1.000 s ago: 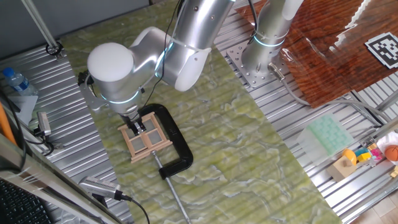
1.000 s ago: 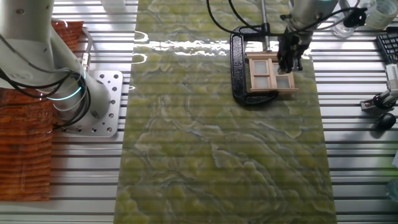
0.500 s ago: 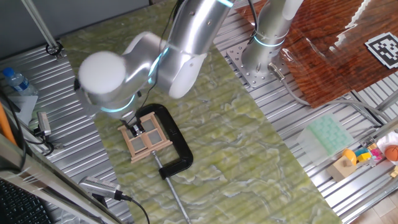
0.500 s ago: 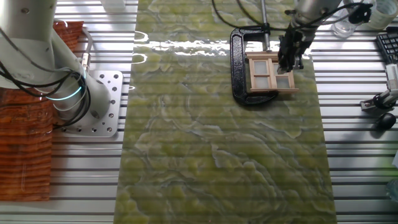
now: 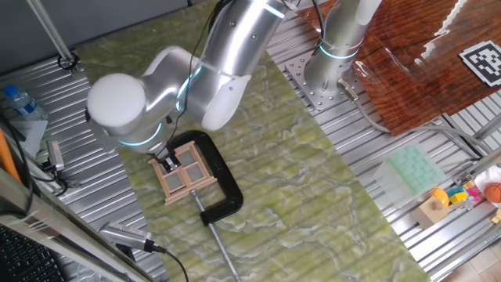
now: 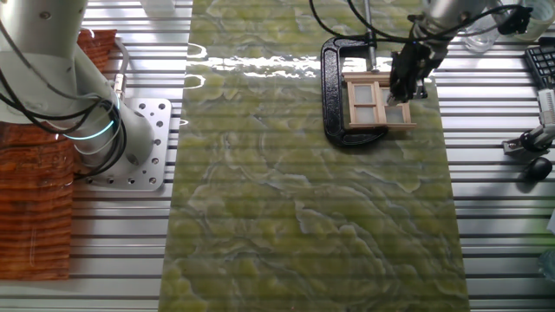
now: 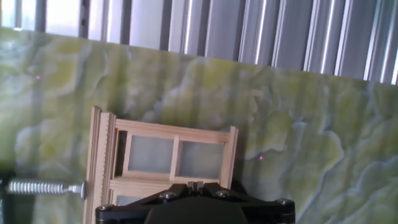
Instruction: Open a sliding window
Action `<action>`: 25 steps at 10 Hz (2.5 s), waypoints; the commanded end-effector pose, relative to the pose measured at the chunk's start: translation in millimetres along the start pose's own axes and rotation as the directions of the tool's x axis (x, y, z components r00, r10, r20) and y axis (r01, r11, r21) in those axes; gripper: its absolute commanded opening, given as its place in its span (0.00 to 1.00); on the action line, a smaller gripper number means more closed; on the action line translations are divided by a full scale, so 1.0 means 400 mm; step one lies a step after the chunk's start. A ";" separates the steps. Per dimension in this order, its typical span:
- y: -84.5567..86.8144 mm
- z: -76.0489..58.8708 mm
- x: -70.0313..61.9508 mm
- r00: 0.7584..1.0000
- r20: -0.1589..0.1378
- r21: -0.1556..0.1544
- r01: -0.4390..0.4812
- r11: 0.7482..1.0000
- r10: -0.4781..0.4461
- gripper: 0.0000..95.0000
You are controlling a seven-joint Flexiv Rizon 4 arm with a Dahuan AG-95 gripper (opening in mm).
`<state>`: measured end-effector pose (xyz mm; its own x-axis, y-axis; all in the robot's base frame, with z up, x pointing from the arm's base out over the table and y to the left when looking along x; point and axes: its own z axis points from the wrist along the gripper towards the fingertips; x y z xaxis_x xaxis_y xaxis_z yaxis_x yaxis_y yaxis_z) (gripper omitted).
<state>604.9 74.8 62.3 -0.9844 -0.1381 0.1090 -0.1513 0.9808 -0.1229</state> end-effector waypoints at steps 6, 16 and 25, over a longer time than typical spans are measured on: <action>0.003 0.024 -0.027 0.992 0.107 -0.017 -0.058 0.998 0.060 0.00; 0.001 0.047 -0.036 0.994 0.105 -0.029 -0.037 0.999 0.040 0.00; 0.014 0.067 -0.051 0.991 0.112 -0.075 -0.063 0.995 0.071 0.00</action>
<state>622.0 79.8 32.4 -0.9965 -0.0822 -0.0119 -0.0815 0.9953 -0.0529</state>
